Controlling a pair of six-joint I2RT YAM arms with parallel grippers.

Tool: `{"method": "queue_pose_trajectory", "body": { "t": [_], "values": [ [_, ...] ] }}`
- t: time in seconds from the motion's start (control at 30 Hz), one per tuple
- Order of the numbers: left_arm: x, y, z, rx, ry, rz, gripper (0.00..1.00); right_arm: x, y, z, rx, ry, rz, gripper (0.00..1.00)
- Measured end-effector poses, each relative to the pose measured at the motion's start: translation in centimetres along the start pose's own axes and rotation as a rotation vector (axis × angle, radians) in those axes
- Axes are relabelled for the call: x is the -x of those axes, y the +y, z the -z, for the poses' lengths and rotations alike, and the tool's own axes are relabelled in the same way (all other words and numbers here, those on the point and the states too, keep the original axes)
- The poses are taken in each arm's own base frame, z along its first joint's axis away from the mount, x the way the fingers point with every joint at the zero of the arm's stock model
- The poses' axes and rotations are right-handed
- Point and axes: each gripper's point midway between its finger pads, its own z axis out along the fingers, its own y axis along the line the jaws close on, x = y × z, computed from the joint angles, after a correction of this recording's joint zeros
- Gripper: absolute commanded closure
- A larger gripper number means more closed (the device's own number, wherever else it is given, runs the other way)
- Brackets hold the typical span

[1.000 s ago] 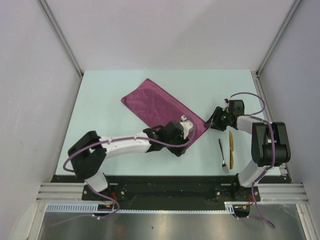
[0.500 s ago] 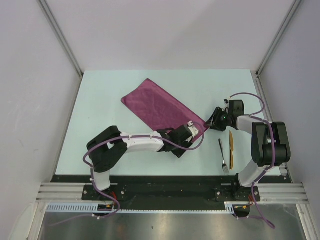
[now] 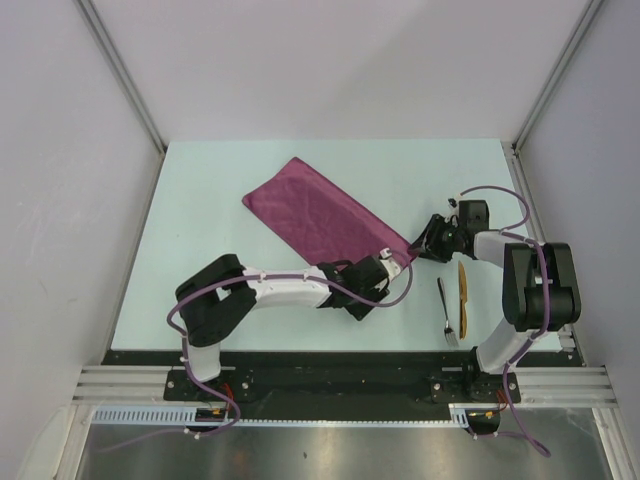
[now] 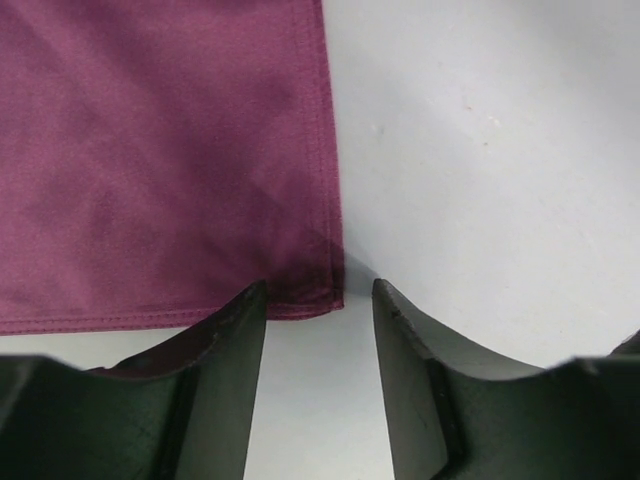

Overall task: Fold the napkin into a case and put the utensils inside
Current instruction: Smooth out the rectangle-folded napkin at the center of the board.

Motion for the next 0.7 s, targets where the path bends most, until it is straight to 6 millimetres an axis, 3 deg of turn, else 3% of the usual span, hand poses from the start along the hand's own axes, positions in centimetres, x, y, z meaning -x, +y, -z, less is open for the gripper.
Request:
{"method": "queue_pose_trajectory", "body": {
  "t": [0.17,0.43,0.57,0.7],
  "values": [
    [0.03,-0.33,-0.07,-0.004,0.000,-0.013,0.72,0.09,0.10,-0.16,0.009,0.002,0.000,0.54],
    [0.30,-0.40,-0.29,-0.003,-0.002,-0.031,0.88,0.26,0.28,-0.61,0.027,0.007,0.002,0.58],
    [0.35,-0.32,-0.28,0.000,-0.001,-0.043,1.00,0.28,0.20,-0.62,0.023,0.005,0.003,0.65],
    [0.38,-0.24,-0.25,0.006,0.000,-0.054,1.00,0.24,-0.02,-0.73,0.015,0.006,0.003,0.75]
  ]
}}
